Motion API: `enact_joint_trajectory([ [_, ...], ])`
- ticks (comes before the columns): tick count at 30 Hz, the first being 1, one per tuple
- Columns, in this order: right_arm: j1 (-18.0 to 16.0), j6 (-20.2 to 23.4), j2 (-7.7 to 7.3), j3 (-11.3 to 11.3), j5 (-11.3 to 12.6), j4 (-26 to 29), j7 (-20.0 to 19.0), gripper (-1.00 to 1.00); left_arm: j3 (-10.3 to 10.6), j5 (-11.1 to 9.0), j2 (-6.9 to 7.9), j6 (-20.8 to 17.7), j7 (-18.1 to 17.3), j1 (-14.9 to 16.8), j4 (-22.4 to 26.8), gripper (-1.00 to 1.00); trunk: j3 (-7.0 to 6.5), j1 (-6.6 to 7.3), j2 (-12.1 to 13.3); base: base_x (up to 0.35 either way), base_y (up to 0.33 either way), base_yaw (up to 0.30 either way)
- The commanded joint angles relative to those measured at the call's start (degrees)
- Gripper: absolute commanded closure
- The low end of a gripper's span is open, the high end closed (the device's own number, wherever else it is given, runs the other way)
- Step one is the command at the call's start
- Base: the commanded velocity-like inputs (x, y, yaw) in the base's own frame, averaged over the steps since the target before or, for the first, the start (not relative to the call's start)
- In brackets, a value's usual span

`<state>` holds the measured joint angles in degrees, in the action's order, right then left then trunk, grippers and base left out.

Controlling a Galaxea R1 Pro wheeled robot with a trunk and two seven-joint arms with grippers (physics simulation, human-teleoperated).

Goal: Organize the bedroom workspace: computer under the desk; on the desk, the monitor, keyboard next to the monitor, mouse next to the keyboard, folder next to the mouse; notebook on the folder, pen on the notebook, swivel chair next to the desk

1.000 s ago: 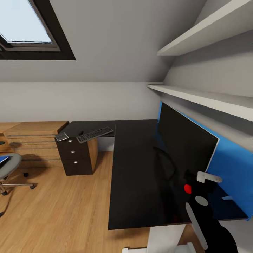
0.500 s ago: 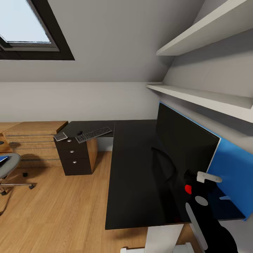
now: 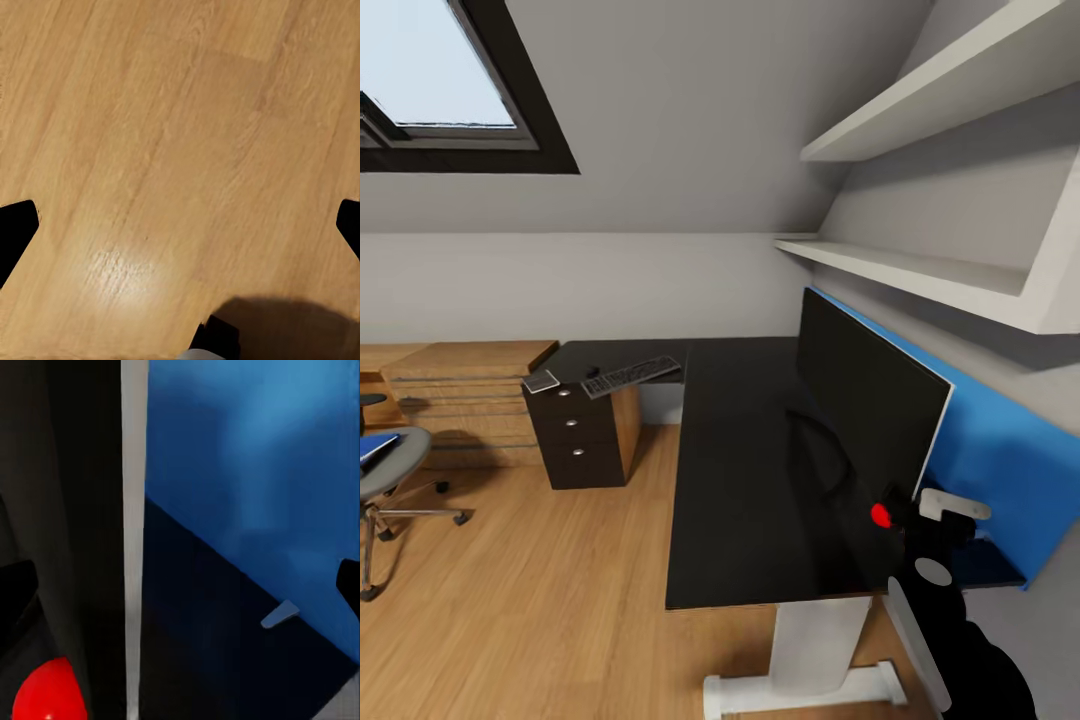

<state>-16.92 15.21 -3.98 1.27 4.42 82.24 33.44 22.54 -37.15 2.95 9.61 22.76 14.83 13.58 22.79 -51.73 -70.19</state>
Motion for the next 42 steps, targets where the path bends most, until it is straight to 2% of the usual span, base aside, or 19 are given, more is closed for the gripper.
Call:
enact_joint_trajectory([
  [1,0.0,0.2,-0.06,0.1,0.5,0.1,0.4,-1.0,0.5,-0.6,0.03,0.2,0.3,0.0,0.0,-1.0,0.07,0.03,0.0,-0.331,0.0,0.0],
  [33,0.0,0.3,-0.06,0.2,0.5,-0.1,0.3,-1.0,0.4,-0.6,0.03,0.3,0.3,0.0,0.1,-1.0,0.07,0.03,0.0,-0.334,0.0,0.0],
  [34,0.0,0.1,0.09,3.3,0.3,-0.1,0.4,-1.0,0.4,-0.7,0.09,0.4,0.3,0.0,0.0,-1.0,0.07,0.03,0.0,-0.334,0.0,0.0],
  [36,0.0,0.0,0.1,5.1,0.2,-0.2,0.4,-1.0,0.3,-0.7,0.11,0.4,0.3,0.0,0.0,-1.0,0.07,0.03,0.0,-0.334,0.0,0.0],
  [37,0.0,-2.6,0.38,10.1,0.1,-6.1,0.3,-1.0,0.3,-0.7,0.12,1.8,0.6,0.0,0.0,-1.0,0.07,0.03,0.0,-0.13,0.0,0.0],
  [40,-0.1,-4.2,1.18,12.0,0.0,-9.9,0.3,-1.0,0.4,-0.7,0.12,4.1,0.7,0.0,-0.2,-1.0,0.07,0.03,0.0,-0.075,0.0,0.0],
  [42,-0.3,-6.5,2.39,12.8,0.0,-14.0,0.3,-1.0,0.4,-0.7,0.08,5.8,0.8,0.0,-0.9,-1.0,0.07,0.03,0.0,-0.028,0.0,0.0],
])
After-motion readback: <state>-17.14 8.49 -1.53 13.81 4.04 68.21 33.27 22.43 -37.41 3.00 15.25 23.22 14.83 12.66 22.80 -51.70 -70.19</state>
